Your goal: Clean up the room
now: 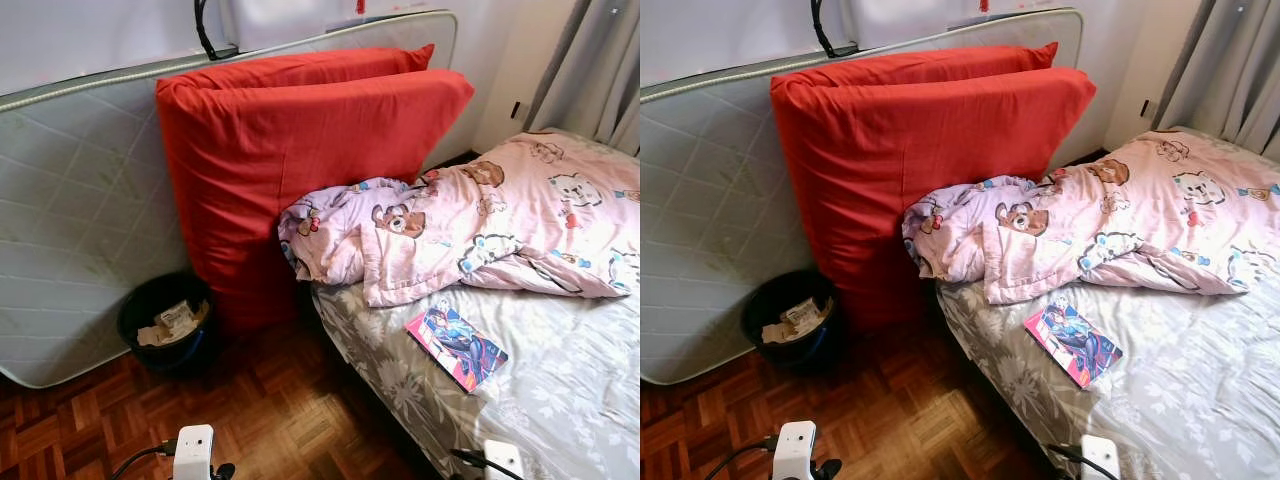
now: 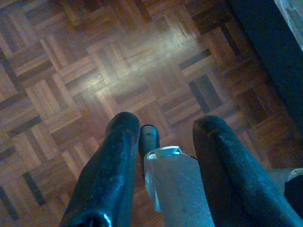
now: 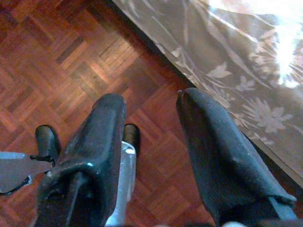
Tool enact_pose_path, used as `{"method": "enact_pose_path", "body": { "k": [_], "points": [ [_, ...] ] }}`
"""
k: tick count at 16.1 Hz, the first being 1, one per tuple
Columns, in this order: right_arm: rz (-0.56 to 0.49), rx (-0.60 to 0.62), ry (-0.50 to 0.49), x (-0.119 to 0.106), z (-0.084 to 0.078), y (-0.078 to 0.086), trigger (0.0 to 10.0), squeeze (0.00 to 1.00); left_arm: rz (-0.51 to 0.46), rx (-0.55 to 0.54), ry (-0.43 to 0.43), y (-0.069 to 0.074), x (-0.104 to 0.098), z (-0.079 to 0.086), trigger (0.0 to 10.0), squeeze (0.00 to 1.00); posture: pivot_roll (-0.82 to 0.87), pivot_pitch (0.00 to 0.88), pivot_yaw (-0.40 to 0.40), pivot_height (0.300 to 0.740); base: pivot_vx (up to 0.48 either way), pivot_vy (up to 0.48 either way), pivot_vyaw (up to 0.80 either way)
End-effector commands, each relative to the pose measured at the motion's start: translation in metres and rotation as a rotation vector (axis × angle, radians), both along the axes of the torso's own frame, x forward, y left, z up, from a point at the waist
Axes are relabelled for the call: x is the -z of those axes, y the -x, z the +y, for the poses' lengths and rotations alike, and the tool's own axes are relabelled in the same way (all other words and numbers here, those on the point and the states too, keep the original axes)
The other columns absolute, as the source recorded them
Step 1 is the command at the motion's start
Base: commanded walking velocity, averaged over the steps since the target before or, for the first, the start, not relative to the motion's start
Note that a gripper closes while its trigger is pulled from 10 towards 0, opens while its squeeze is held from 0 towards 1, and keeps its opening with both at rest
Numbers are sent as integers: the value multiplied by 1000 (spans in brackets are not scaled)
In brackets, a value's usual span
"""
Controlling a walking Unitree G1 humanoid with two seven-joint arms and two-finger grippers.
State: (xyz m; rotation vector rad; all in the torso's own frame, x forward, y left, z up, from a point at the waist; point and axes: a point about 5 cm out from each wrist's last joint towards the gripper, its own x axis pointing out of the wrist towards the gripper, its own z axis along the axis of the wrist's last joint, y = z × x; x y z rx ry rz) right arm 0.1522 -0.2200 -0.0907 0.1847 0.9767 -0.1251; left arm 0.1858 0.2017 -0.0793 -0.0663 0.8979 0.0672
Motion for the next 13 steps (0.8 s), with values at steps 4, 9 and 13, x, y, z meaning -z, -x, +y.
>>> {"method": "enact_pose_path", "body": {
  "k": [4, 9, 13],
  "points": [
    [10, 3, 6, -2, -6, -3, 10000, 0, 14, 2, -8, 4, 2, 1, 10000, 0, -55, 0, -23, 740, 0, 0, 0],
    [17, -13, -1, 0, 5, -6, 10000, 0, 22, 27, -31, 4, 2, 2, 10000, 0, -64, 5, -19, 740, 0, -288, -480],
    [34, -8, 4, 2, -2, 6, 10000, 0, 24, 20, -32, 5, 2, 4, 10000, 0, -60, 8, -18, 740, 0, -90, -791]
  ]
}}
